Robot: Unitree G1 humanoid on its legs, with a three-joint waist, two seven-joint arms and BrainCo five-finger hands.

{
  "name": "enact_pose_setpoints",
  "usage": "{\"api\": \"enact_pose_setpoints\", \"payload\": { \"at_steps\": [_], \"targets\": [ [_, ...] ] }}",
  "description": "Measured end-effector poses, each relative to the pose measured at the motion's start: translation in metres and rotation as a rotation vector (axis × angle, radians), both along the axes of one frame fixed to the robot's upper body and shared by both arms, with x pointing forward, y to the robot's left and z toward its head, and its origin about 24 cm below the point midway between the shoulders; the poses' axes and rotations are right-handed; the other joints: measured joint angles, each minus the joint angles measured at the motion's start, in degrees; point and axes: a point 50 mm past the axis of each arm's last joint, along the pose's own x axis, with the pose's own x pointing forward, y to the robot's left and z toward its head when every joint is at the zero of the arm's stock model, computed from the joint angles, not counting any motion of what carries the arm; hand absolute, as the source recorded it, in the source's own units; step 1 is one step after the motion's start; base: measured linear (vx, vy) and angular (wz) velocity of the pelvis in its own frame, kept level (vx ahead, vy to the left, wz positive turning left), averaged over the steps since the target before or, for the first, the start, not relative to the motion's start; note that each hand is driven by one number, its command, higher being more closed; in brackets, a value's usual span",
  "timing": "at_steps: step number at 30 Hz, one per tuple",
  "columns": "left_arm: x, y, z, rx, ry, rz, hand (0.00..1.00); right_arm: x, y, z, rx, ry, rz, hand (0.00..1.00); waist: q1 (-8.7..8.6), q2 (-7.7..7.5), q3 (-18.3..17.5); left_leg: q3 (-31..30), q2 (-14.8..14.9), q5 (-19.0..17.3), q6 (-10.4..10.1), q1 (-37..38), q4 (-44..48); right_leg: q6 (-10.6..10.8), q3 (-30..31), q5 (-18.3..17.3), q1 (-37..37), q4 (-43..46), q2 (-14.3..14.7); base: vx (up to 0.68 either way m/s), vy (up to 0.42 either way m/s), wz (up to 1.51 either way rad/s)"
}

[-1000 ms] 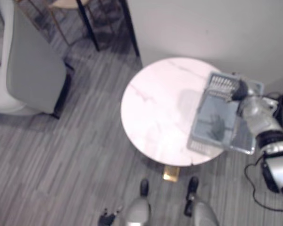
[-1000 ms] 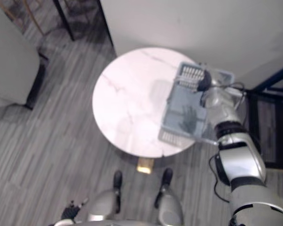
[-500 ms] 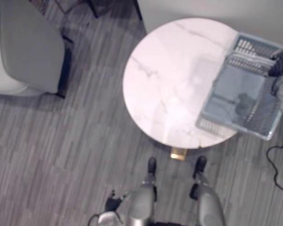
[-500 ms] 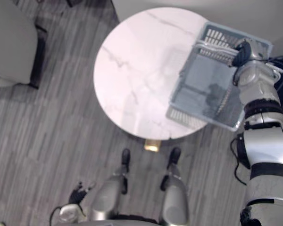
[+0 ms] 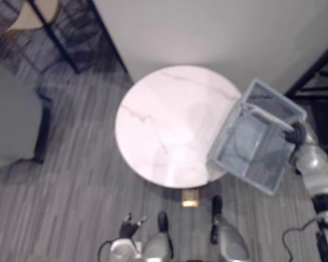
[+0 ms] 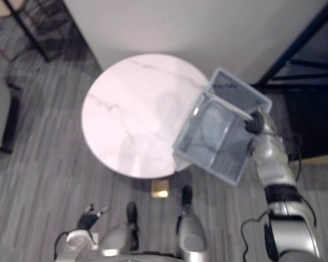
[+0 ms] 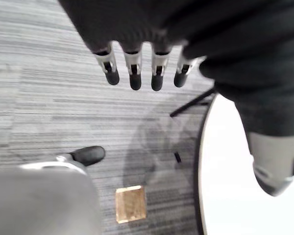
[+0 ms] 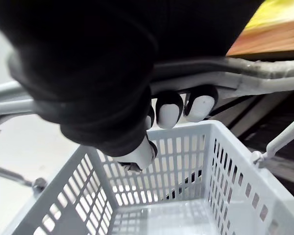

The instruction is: Pick vegetable in the basket

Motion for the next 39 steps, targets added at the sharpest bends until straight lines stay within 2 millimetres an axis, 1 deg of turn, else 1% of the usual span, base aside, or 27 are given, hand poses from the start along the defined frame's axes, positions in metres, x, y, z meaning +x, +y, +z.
{"api": "enact_pose_setpoints", "payload": {
  "at_steps": [2,4,5,6,7,8,9,10,11,12,14,15,17,20,21,22,23,25,26,30,31,33,35,36,37,38,39],
  "targets": [
    [0.008,-0.001,0.000,0.009,0.008,-0.034,0.00,-0.023,-0.006,-0.021,0.062,0.010,-0.071,1.00,-1.38,-2.18,-1.6,3.6,0.2,-2.1,0.3,0.8,2.5,-0.1,2.4,-0.9,-1.2,2.1,0.4,-0.01,0.018,-0.78],
    [0.015,0.004,0.004,0.031,-0.001,-0.055,0.00,-0.043,-0.004,-0.042,0.137,0.022,-0.123,1.00,-2.86,-3.90,-2.7,6.7,0.6,-3.6,0.5,1.3,5.0,-2.6,-0.2,-3.8,-2.3,4.0,-0.2,-0.02,0.007,-0.94],
    [0.018,0.007,0.005,0.041,0.000,-0.058,0.00,-0.056,0.000,-0.058,0.201,0.033,-0.160,1.00,-3.29,-3.96,-3.1,10.6,1.8,-3.8,1.0,2.0,5.2,-5.2,-6.5,-6.3,-2.5,5.7,-1.4,-0.03,0.017,-1.07],
    [0.020,0.008,0.006,0.041,0.000,-0.054,0.00,-0.065,0.002,-0.070,0.248,0.046,-0.190,1.00,-3.36,-3.40,-3.6,13.1,3.4,-4.0,1.0,2.8,5.1,-6.2,-11.3,-7.7,-3.5,9.4,-2.3,0.04,0.000,-1.44],
    [0.019,0.011,0.006,0.047,0.003,-0.048,0.00,-0.074,0.010,-0.085,0.298,0.074,-0.205,1.00,-3.52,-4.36,-4.2,16.4,3.5,-4.9,0.2,4.5,5.9,-9.2,-17.4,-9.5,-5.6,19.9,-6.2,0.07,0.002,-1.26],
    [0.021,0.014,0.007,0.055,0.000,-0.045,0.00,-0.078,0.014,-0.092,0.321,0.090,-0.211,1.00,-3.68,-5.45,-4.9,18.1,2.5,-6.1,-0.3,5.0,7.7,-9.3,-20.8,-10.7,-5.8,21.8,-7.6,0.06,-0.018,-1.77],
    [0.018,0.020,0.007,0.062,0.009,-0.024,0.00,-0.078,0.025,-0.102,0.355,0.117,-0.200,1.00,-3.19,-5.27,-5.1,22.0,3.9,-8.5,0.7,4.8,12.1,-12.1,-22.4,-10.1,-6.0,20.1,-5.7,-0.09,-0.001,-2.26],
    [0.013,0.023,0.005,0.060,0.020,-0.003,0.00,-0.072,0.043,-0.112,0.412,0.137,-0.179,1.00,-1.52,-4.22,-6.1,24.8,2.5,-11.4,2.7,3.4,10.9,-16.5,-20.5,-6.8,-3.6,7.5,-0.3,-0.13,0.010,-2.56],
    [0.016,0.016,0.005,0.042,0.012,-0.006,0.00,-0.070,0.048,-0.116,0.433,0.143,-0.177,1.00,-0.79,-3.32,-6.3,27.2,1.7,-11.0,4.2,3.0,8.1,-17.4,-27.0,-9.5,-3.2,8.0,-1.6,-0.13,0.060,-3.20],
    [0.013,0.010,0.002,0.029,0.021,-0.018,0.00,-0.071,0.063,-0.134,0.474,0.212,-0.157,1.00,-0.28,-1.97,-6.7,33.2,1.4,-8.3,4.3,5.0,7.8,-15.6,-40.0,-15.4,-3.3,23.9,-10.8,-0.02,0.050,-2.45],
    [0.009,0.006,-0.001,0.025,0.042,-0.041,0.00,-0.083,0.068,-0.150,0.503,0.278,-0.180,1.00,-0.31,-2.66,-8.1,36.7,1.2,-8.7,3.5,6.0,8.8,-9.0,-43.0,-16.6,-0.7,25.0,-14.8,0.06,-0.041,-1.87],
    [0.008,0.005,-0.002,0.022,0.047,-0.041,0.00,-0.091,0.077,-0.165,0.532,0.343,-0.186,1.00,0.43,-2.46,-8.4,41.1,1.9,-8.6,3.1,6.7,9.9,-5.2,-43.2,-15.0,-1.1,23.2,-14.1,0.09,-0.140,-1.60],
    [0.004,-0.005,-0.008,-0.005,0.074,-0.047,0.00,-0.114,0.084,-0.187,0.576,0.447,-0.220,1.00,-1.50,-0.21,-9.2,45.0,4.4,-7.6,1.7,8.2,11.9,-6.0,-39.6,-14.3,-0.7,19.5,-9.1,0.11,-0.155,-1.39],
    [0.000,-0.025,-0.013,-0.051,0.093,-0.059,0.00,-0.138,0.085,-0.206,0.707,0.478,-0.352,1.00,-2.19,1.22,-10.1,48.0,8.1,-6.3,1.0,10.6,19.3,-6.7,-34.2,-14.9,0.2,17.5,-5.4,0.11,-0.142,-1.11],
    [-0.001,-0.030,-0.014,-0.061,0.093,-0.057,0.00,-0.144,0.085,-0.211,0.729,0.491,-0.386,1.00,-1.93,0.94,-10.0,45.5,11.3,-6.5,2.0,9.2,27.2,-7.1,-30.6,-15.2,0.4,15.8,-3.6,0.08,-0.172,-1.45],
    [-0.005,-0.033,-0.015,-0.069,0.103,-0.048,0.00,-0.146,0.085,-0.214,0.731,0.508,-0.390,1.00,-1.74,0.43,-9.7,35.6,11.2,-10.4,2.2,5.4,31.6,-6.7,-27.3,-15.0,0.4,13.9,-1.9,0.00,-0.108,-1.56],
    [-0.011,-0.034,-0.017,-0.072,0.112,-0.029,0.00,-0.146,0.083,-0.215,0.726,0.520,-0.396,1.00,-1.55,0.98,-9.9,26.7,8.9,-12.4,1.2,2.8,31.4,-6.4,-24.9,-14.5,0.6,12.8,-0.9,-0.01,-0.091,-1.35],
    [-0.018,-0.032,-0.019,-0.067,0.117,0.015,0.00,-0.155,0.082,-0.221,0.726,0.566,-0.419,1.00,-1.18,0.51,-9.6,13.8,4.7,-13.8,0.6,-0.5,28.6,-5.9,-21.7,-14.0,2.6,10.5,0.9,0.07,-0.051,-1.15],
    [-0.018,-0.029,-0.018,-0.066,0.110,0.051,0.00,-0.164,0.079,-0.225,0.724,0.593,-0.444,1.00,-0.86,0.48,-9.5,9.8,3.1,-13.8,0.8,-2.1,26.8,-6.0,-20.7,-14.1,4.3,9.4,1.3,0.10,-0.027,-0.86],
    [-0.017,-0.025,-0.017,-0.069,0.096,0.101,0.00,-0.190,0.071,-0.232,0.701,0.668,-0.506,1.00,1.02,0.84,-9.3,6.2,0.1,-12.1,1.5,-9.5,20.0,-5.4,-17.3,-13.8,7.1,5.4,2.6,0.11,0.042,-0.59],
    [-0.018,-0.021,-0.017,-0.066,0.098,0.124,0.00,-0.195,0.071,-0.235,0.702,0.702,-0.522,1.00,2.14,0.88,-9.3,5.1,-0.3,-10.6,1.4,-11.5,17.3,-5.2,-15.6,-13.7,7.3,4.5,3.2,0.07,0.053,-0.73],
    [-0.020,-0.017,-0.017,-0.085,0.090,0.179,0.00,-0.205,0.074,-0.241,0.714,0.749,-0.548,1.00,3.45,1.05,-9.3,4.2,-0.1,-8.1,1.6,-12.3,16.4,-4.6,-12.8,-13.3,8.0,3.5,4.1,0.15,0.113,-0.94],
    [-0.021,-0.014,-0.017,-0.080,0.091,0.190,0.00,-0.214,0.075,-0.243,0.723,0.771,-0.558,1.00,4.21,0.91,-9.4,3.8,-0.9,-8.2,2.6,-11.6,17.2,-3.1,-9.7,-13.9,8.5,4.2,4.2,0.26,0.194,-0.85],
    [-0.021,-0.013,-0.017,-0.078,0.090,0.193,0.00,-0.216,0.076,-0.244,0.729,0.773,-0.564,1.00,4.06,0.51,-9.6,3.6,-2.3,-9.5,4.8,-10.9,17.5,-1.7,-8.4,-15.5,7.4,7.7,3.0,0.33,0.250,-0.57],
    [-0.023,-0.010,-0.018,-0.072,0.102,0.192,0.00,-0.225,0.077,-0.245,0.746,0.774,-0.594,1.00,3.78,-1.16,-9.7,3.6,-3.9,-10.2,5.8,-9.4,16.7,0.5,-8.1,-18.2,5.7,13.8,0.7,0.29,0.205,-0.38],
    [-0.023,-0.008,-0.018,-0.062,0.104,0.183,0.00,-0.228,0.078,-0.246,0.754,0.779,-0.603,1.00,3.67,-1.72,-9.5,3.7,-4.8,-10.4,6.3,-7.7,15.7,0.6,-7.8,-19.6,4.2,19.8,-0.7,0.34,0.216,-0.01],
    [-0.022,-0.005,-0.018,-0.050,0.114,0.171,0.00,-0.233,0.082,-0.248,0.769,0.786,-0.616,1.00,2.81,-2.94,-9.0,3.5,-6.0,-10.8,6.9,-4.6,14.1,1.2,-7.0,-20.1,0.3,32.4,-3.4,0.32,0.135,0.28]
  ]
}}
